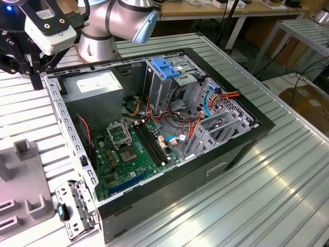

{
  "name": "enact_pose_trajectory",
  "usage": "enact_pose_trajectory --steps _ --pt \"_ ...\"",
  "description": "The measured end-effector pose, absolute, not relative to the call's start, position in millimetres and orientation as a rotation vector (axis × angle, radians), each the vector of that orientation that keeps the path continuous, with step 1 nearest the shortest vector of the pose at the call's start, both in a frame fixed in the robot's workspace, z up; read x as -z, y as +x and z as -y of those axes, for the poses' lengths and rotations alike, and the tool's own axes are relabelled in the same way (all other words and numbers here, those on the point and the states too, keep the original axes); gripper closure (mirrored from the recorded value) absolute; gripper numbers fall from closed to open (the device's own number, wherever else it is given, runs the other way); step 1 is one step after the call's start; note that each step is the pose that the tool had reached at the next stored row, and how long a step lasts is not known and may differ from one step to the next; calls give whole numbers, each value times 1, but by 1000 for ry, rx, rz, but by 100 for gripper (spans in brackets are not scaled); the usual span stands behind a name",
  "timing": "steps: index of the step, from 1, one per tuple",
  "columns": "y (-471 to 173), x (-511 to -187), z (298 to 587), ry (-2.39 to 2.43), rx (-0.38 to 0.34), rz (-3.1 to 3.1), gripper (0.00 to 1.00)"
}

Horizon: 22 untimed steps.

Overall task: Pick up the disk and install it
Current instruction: 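Reach for the disk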

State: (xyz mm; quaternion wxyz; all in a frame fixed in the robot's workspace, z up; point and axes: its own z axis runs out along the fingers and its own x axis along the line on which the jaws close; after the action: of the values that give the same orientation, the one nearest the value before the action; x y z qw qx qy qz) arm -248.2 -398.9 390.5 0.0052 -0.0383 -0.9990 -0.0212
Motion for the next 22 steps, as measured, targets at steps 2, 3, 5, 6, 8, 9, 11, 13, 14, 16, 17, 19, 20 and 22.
enact_pose_trajectory --steps 2,3,5,6,8,9,11,13,14,16,17,19,20,22 --pt "-249 -390 399 -120 66 3128 89" --pt "-250 -390 399 -120 66 3128 89" --pt "-251 -390 399 -120 66 3128 89" --pt "-251 -390 399 -120 66 3128 89" --pt "-253 -390 399 -120 66 3127 89" --pt "-253 -390 399 -120 66 3127 89" --pt "-255 -390 399 -120 66 3127 89" --pt "-256 -390 399 -120 66 3126 89" --pt "-257 -390 399 -120 66 3126 89" --pt "-258 -390 399 -120 66 3126 89" --pt "-258 -390 399 -120 66 3126 89" --pt "-259 -390 399 -120 66 3125 89" --pt "-260 -390 399 -120 66 3125 89" --pt "-261 -390 399 -120 66 3125 89"
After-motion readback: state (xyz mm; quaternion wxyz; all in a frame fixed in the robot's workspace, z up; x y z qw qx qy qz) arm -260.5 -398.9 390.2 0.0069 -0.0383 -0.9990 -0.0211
